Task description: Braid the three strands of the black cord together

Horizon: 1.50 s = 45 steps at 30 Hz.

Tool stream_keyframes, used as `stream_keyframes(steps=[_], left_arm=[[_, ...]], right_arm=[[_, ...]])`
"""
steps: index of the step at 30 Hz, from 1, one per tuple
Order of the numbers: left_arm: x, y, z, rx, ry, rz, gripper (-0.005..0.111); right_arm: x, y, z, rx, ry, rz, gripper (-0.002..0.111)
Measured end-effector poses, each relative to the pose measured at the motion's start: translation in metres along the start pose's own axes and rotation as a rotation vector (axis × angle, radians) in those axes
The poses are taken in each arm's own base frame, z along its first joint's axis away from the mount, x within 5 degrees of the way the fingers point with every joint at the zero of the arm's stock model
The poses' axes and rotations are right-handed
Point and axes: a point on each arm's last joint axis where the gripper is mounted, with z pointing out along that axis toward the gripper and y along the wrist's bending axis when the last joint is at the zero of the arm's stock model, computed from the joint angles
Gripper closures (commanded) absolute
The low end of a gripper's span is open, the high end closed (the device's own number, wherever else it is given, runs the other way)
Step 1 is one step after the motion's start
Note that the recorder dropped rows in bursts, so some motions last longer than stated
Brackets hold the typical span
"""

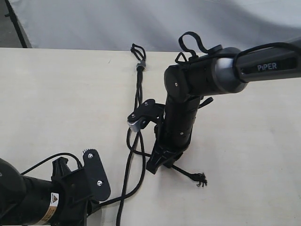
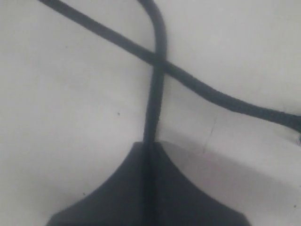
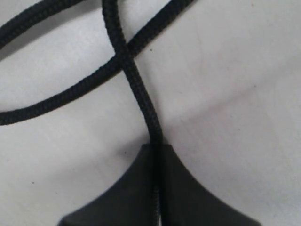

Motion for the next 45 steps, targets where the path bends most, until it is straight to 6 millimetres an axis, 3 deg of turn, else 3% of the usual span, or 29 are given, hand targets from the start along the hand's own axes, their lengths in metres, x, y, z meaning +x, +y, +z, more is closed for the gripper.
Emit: stream_keyframes(steps=[4, 10, 13, 17, 24, 28, 33, 40, 45], left_arm=[[0.000, 0.000, 0.000, 0.001, 0.000, 0.002, 0.105], [0.000, 0.000, 0.000, 0.004, -0.001, 0.002, 0.105], [0.000, -0.001, 0.000, 0.006, -0.001, 0.002, 0.105], [0.000, -0.001, 0.000, 0.008, -0.002, -0.002, 0.105], [0.000, -0.001, 0.000, 0.008, -0.002, -0.017, 0.105], [0.000, -0.001, 0.000, 0.015, -0.003, -0.021, 0.105], [0.000, -0.001, 0.000, 0.011, -0.002, -0.046, 0.105], [0.000, -0.001, 0.000, 0.009, 0.000, -0.096, 0.104], [0.000, -0.001, 0.000, 0.005, 0.001, -0.098, 0.088]], right_arm=[[-0.002, 0.005, 0.001, 0.009, -0.004, -0.013, 0.104], [-0.006, 0.012, 0.001, 0.079, 0.006, -0.010, 0.064], [-0.007, 0.014, 0.000, 0.101, -0.001, -0.030, 0.053], [-0.006, 0.016, -0.011, 0.106, -0.029, -0.021, 0.053], [0.001, 0.026, -0.078, 0.147, -0.232, 0.038, 0.053], [0.019, 0.032, -0.094, 0.162, -0.307, 0.055, 0.053], [0.035, 0.038, -0.099, 0.154, -0.361, 0.088, 0.053], [0.046, 0.046, -0.081, 0.095, -0.345, 0.136, 0.053], [0.054, 0.050, -0.070, 0.078, -0.328, 0.151, 0.053]])
